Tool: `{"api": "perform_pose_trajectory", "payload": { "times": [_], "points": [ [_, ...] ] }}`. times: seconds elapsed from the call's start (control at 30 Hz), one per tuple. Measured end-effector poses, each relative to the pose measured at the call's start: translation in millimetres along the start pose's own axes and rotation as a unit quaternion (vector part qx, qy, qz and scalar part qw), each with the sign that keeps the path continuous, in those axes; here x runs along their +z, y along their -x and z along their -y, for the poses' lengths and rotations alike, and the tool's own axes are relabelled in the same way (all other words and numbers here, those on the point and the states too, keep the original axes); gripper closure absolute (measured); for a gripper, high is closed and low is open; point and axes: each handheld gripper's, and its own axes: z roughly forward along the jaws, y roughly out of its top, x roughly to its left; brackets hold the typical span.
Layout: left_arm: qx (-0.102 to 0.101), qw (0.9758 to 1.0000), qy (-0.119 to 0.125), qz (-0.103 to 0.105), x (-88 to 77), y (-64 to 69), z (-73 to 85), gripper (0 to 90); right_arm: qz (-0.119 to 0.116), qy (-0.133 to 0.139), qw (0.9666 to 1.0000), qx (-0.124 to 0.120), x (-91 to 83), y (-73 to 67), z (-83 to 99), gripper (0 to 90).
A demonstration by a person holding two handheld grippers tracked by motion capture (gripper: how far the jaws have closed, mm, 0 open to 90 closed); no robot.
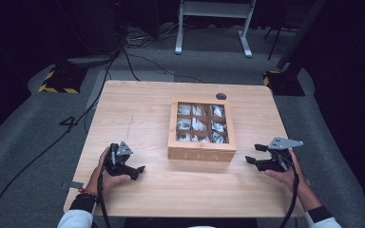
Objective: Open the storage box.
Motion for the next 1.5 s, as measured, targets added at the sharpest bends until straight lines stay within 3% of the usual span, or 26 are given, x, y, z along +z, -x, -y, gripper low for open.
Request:
{"api": "perform_pose_trajectory", "payload": {
  "times": [0.23,0.43,0.73,1.03,1.5],
  "points": [
    [-0.002,1.0,-0.001,-0.001,-0.4,0.2,0.2,0.5,-0.027,0.009,0.9995,-0.017,8.5,-12.6,-22.8,31.7],
    [-0.002,1.0,-0.001,-0.001,-0.4,0.2,0.2,0.5,-0.029,0.004,0.9991,-0.032,18.0,-22.9,-34.9,33.7],
    [-0.002,1.0,-0.001,-0.001,-0.4,0.2,0.2,0.5,-0.026,-0.007,0.9991,-0.032,28.8,-25.9,-38.0,38.1],
    [-0.002,1.0,-0.001,-0.001,-0.3,0.2,0.2,0.5,-0.034,-0.001,0.9987,-0.038,32.4,-29.6,-42.0,42.0],
    [-0.005,1.0,-0.001,-0.006,-0.4,0.7,-0.2,0.5,-0.022,0.022,0.9989,-0.035,24.7,-31.8,-48.9,41.5]
  ]
}}
